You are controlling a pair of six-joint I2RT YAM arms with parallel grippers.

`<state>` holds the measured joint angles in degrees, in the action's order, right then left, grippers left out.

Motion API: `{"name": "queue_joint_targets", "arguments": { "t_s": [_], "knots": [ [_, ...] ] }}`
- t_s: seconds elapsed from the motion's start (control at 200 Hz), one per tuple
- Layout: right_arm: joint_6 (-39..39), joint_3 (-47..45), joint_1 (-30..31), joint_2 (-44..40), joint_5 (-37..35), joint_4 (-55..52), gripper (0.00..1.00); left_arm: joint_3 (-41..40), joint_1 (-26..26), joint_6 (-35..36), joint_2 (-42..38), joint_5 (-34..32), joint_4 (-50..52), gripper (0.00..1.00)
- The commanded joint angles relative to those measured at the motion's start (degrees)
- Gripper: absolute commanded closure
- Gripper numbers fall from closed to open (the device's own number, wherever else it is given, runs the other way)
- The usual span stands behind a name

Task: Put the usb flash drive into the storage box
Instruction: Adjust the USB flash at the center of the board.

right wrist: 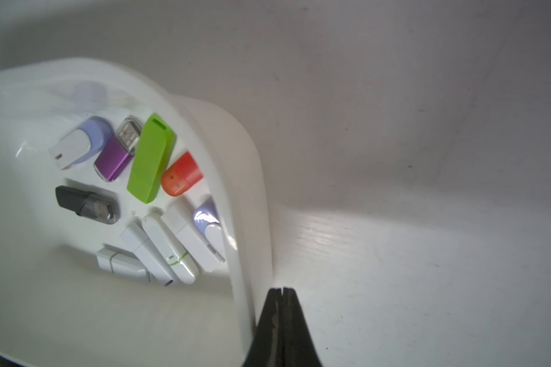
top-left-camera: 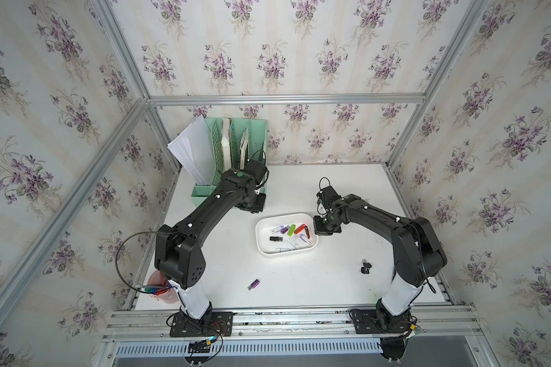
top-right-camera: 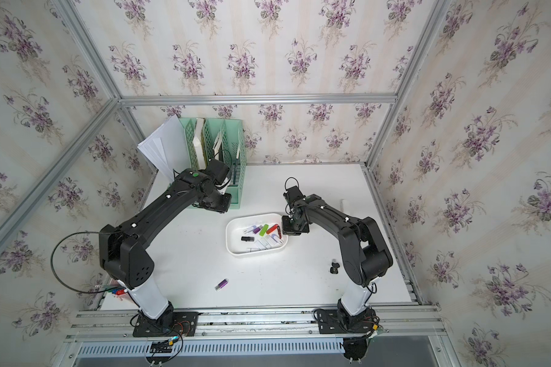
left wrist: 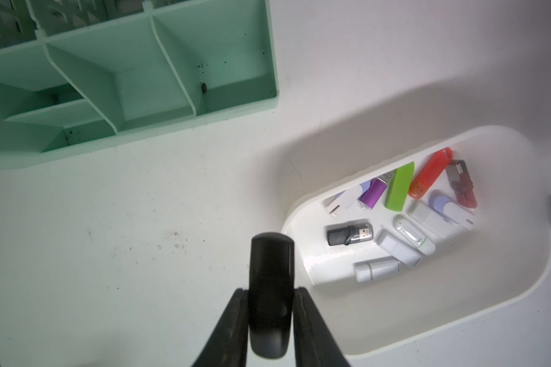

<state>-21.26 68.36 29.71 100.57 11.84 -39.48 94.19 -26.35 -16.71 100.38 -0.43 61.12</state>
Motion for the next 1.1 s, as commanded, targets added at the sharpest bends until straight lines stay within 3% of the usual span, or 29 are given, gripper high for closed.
{"name": "queue_joint_targets", "arguments": {
  "t_s": [0.0,0.37,0.46,0.54,0.674,0.724,0.939,1.094],
  "knots": [
    [-1.9,-0.5,0.7,-0.1,3.5,2.3,1.0,-2.2,-0.6,-1.4,-1.1,-0.5,1.4,0.71],
    [-2.2,-3.6,-2.5,-6.0,-1.4,0.7,1.0,-8.1,-5.6,-4.6,-0.8,-0.5,-1.5,0.7],
    [-1.7,-2.9,-3.0,-6.7,-1.9,-0.2,1.0,-8.1,-5.7,-5.0,-0.4,-0.5,-1.8,0.57],
    [-1.4,-1.7,-3.0,-7.1,-2.1,-1.5,1.0,-8.4,-5.7,-5.0,0.3,-1.3,-1.2,0.54],
    [-0.8,-1.0,-1.8,-10.3,-0.8,-3.0,1.0,-12.2,-5.6,-6.3,-2.6,-2.5,0.0,0.4],
    [-1.2,-0.9,0.3,-11.7,-0.9,-3.7,1.0,-14.5,-5.6,-7.0,-4.4,-2.3,-0.2,0.34],
    [-11.2,-0.5,19.6,-14.1,-5.4,-3.8,0.71,-23.2,-4.5,-11.9,-10.6,-0.9,0.3,0.27],
    [-16.6,-1.8,30.9,-12.4,-7.7,-0.7,0.65,-31.0,-1.1,-14.4,-15.6,8.8,-2.4,0.26]
  ]
}}
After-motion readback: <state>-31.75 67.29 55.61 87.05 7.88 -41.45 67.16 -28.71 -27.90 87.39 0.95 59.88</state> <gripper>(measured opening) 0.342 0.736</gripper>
